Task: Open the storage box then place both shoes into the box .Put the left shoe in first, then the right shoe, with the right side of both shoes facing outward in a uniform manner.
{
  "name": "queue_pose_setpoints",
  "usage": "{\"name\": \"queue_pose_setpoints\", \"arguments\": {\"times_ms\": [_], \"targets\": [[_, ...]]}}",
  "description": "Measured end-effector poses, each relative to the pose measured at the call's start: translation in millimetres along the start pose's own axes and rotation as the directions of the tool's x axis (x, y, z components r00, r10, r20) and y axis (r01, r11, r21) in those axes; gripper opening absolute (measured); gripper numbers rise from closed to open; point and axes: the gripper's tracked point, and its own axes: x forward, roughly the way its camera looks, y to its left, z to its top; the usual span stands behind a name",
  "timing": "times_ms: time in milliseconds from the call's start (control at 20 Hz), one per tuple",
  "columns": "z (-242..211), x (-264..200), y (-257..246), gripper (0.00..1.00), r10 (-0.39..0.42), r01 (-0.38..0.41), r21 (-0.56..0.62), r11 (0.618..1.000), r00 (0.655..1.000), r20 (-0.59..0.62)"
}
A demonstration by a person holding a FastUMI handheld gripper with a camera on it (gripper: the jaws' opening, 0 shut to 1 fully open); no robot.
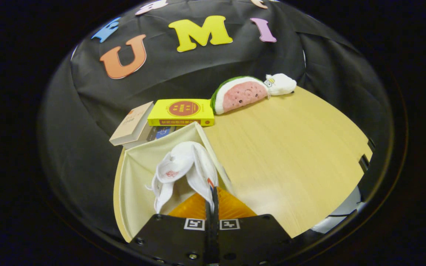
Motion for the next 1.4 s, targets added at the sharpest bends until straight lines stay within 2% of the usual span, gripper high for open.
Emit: {"name": "queue_pose_setpoints", "arguments": {"times_ms": [50,200,250,350,550,650,950,1200,1400], "targets": [[-0.9,1.0,1.3,0.0,0.011,-0.011,-0.011,1.0,1.0,-0.007],[-0.1,-6.4,15.6,0.17,0.084,-0.083,-0.037,0.996,0.996,0.019],[3.7,-7.3,18.7,0.37,0.105,-0.103,-0.054,0.993,0.994,0.03],[2.1,-13.8,21.1,0.64,0.131,-0.128,-0.1,0.987,0.991,0.032],[9.6,-25.2,22.0,0.89,0.168,-0.151,-0.205,0.967,0.983,0.07],[19.7,-34.1,21.2,0.96,0.196,-0.164,-0.262,0.951,0.976,0.099],[60.6,-77.1,-7.6,0.96,0.259,-0.194,-0.31,0.931,0.947,0.187],[117.3,-113.5,-69.9,0.96,0.28,-0.157,-0.37,0.916,0.91,0.307],[163.7,-141.0,-132.6,0.96,0.293,-0.138,-0.375,0.917,0.87,0.396]]}}
